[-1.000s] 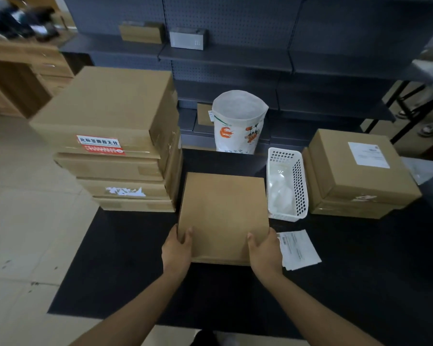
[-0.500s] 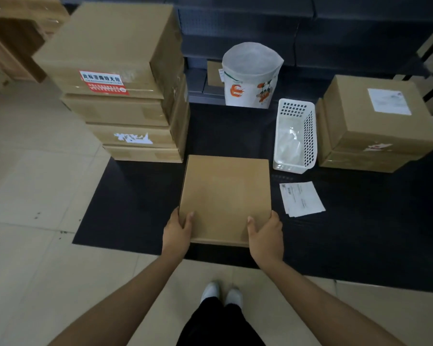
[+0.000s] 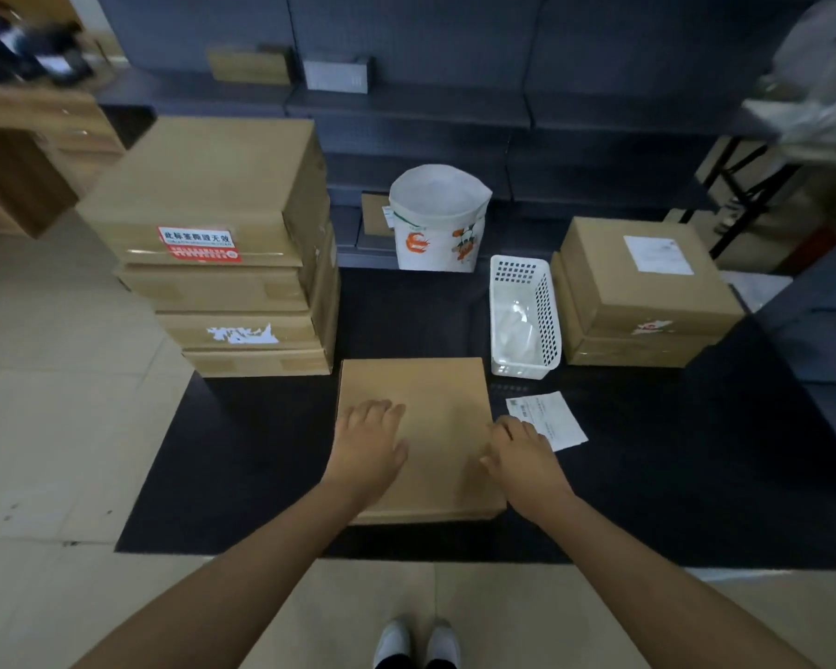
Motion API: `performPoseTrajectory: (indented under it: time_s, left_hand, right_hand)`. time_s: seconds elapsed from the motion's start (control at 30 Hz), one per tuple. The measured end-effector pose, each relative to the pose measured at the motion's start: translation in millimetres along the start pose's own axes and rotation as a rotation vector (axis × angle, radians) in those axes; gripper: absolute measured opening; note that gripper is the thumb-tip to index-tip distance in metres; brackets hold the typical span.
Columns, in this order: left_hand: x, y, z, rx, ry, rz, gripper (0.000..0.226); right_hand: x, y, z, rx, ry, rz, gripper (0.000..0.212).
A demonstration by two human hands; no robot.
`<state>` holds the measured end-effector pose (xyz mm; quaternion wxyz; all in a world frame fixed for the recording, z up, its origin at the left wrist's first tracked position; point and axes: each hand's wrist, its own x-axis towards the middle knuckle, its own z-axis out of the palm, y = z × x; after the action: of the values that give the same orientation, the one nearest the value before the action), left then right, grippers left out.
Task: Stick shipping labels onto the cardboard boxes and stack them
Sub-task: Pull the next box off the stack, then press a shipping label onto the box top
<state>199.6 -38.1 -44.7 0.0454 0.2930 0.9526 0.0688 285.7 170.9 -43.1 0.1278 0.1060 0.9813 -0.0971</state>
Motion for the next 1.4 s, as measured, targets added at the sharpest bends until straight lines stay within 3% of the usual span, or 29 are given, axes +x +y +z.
performPoseTrajectory:
  time_s: [0.2,0.33,0.73,0.93,1.1,1.4]
  left_hand:
    - [37,41,-10,-0.002,-0.024,0.092,0.052]
    - [61,67,-6,0.035,-0.054,0.119,0.051]
    - [146,164,37,-0.001,-0.104,0.012,0.049]
    - [158,173,51,-0.004,-0.105,-0.059,0.044]
    - [164,168,63,-0.004,-0.13,-0.051,0.038]
    - [172,167,71,-0.024,-0.14,-0.077,0.032]
  right_hand:
    - [-1,22,-14,0.086,0.109,0.102,0.049]
    - [5,56,-14,0.017,0.117,0.148,0.051]
    - [66,159,7,0.025,-0.009,-0.001,0.053]
    - [91,169,25,0.018,-0.05,-0.122,0.065]
    - [113,172,38,-0.073,-0.141,-0.067,0.088]
    - [120,181,43,-0.084,-0.143,-0.09,0.084]
